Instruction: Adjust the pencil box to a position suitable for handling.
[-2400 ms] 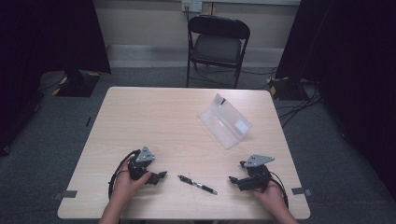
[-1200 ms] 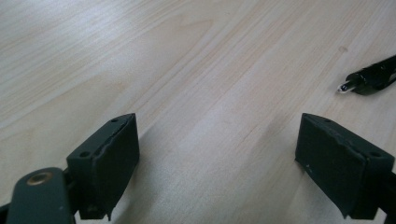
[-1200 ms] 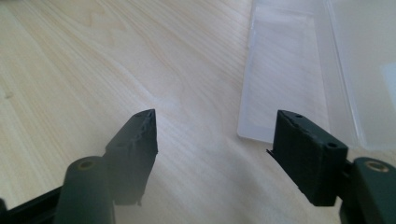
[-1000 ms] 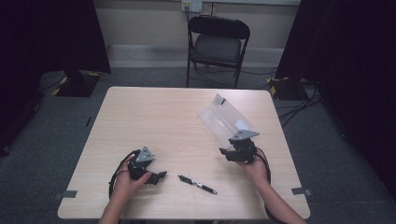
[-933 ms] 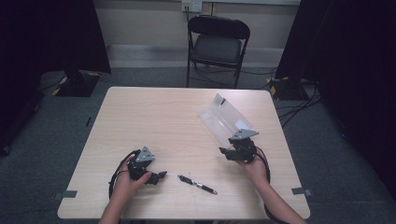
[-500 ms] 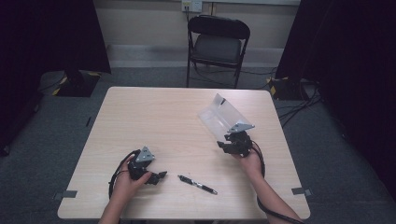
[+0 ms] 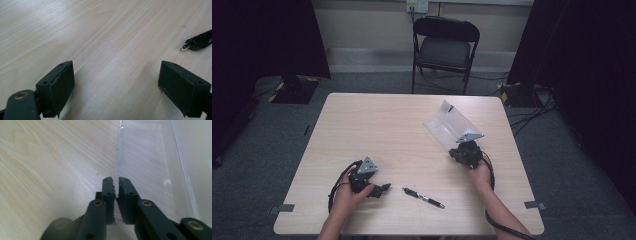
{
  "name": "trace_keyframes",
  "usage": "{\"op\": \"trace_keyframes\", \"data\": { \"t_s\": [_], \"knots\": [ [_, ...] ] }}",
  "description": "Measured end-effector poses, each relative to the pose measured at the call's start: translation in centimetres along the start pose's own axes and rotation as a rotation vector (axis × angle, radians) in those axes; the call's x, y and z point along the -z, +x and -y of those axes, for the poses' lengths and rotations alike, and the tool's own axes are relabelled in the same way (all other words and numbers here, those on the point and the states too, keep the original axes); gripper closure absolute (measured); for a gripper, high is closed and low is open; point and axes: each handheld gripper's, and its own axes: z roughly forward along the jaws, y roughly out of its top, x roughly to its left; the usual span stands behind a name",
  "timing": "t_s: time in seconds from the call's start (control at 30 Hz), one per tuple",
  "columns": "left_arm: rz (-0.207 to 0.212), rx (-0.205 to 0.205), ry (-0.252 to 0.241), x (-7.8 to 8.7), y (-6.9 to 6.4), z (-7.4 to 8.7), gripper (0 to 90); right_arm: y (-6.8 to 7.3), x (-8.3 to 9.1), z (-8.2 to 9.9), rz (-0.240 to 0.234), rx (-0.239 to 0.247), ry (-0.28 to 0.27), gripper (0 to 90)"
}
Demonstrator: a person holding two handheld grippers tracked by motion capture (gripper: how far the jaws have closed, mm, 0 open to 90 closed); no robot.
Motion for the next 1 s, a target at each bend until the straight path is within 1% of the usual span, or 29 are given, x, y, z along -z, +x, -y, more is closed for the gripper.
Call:
{"op": "trace_keyframes", "data": {
  "t_s": [0.03,0.1,0.17,0.27,0.3,0.33,0.4,0.47,0.63,0.67,0.77,0.87,0.93,1.0],
  "knots": [
    [0.000,0.000,0.000,0.0,0.0,0.0,13.4,0.0,0.0,0.0,0.003,0.005,-0.001,87.0],
    [-0.001,-0.002,0.001,0.0,0.0,0.0,13.4,-0.2,0.2,0.2,0.001,-0.004,0.002,88.4],
    [-0.001,-0.001,0.000,0.0,0.0,0.0,13.4,-0.3,0.3,0.3,0.001,-0.001,0.003,88.6],
    [0.000,0.000,0.000,0.0,0.0,0.0,13.4,-0.4,0.5,0.5,-0.011,0.005,0.000,88.7],
    [0.000,-0.003,0.002,0.0,0.0,0.0,13.4,-0.3,0.6,0.5,-0.012,0.004,0.001,88.7],
    [0.000,-0.001,0.001,0.0,0.0,0.0,13.4,-0.1,0.7,0.6,-0.016,0.016,0.001,88.7],
    [0.000,-0.004,0.002,0.0,0.0,0.0,13.4,0.1,0.9,0.6,-0.017,0.023,0.001,88.7],
    [0.000,0.000,0.000,0.0,0.0,0.0,13.4,0.2,1.0,0.7,-0.021,0.016,0.001,88.7],
    [0.001,-0.003,0.002,0.0,0.0,0.0,13.4,0.5,1.3,1.0,-0.031,0.037,-0.003,88.7],
    [0.000,0.000,0.000,0.0,0.0,0.0,13.3,0.7,1.5,1.1,-0.038,0.029,-0.005,88.7],
    [0.000,0.000,-0.001,0.0,0.0,0.0,13.4,0.9,1.7,1.3,-0.043,0.030,-0.002,88.6],
    [0.000,-0.004,0.002,0.0,0.0,0.0,13.4,1.3,1.9,1.6,-0.049,0.053,-0.006,88.7],
    [0.000,0.000,0.000,0.0,0.0,0.0,13.4,1.4,2.1,1.8,-0.055,0.046,-0.004,88.7],
    [0.000,-0.005,0.003,0.0,0.0,0.0,13.4,1.4,2.1,1.9,-0.058,0.052,-0.009,88.6]
  ]
}}
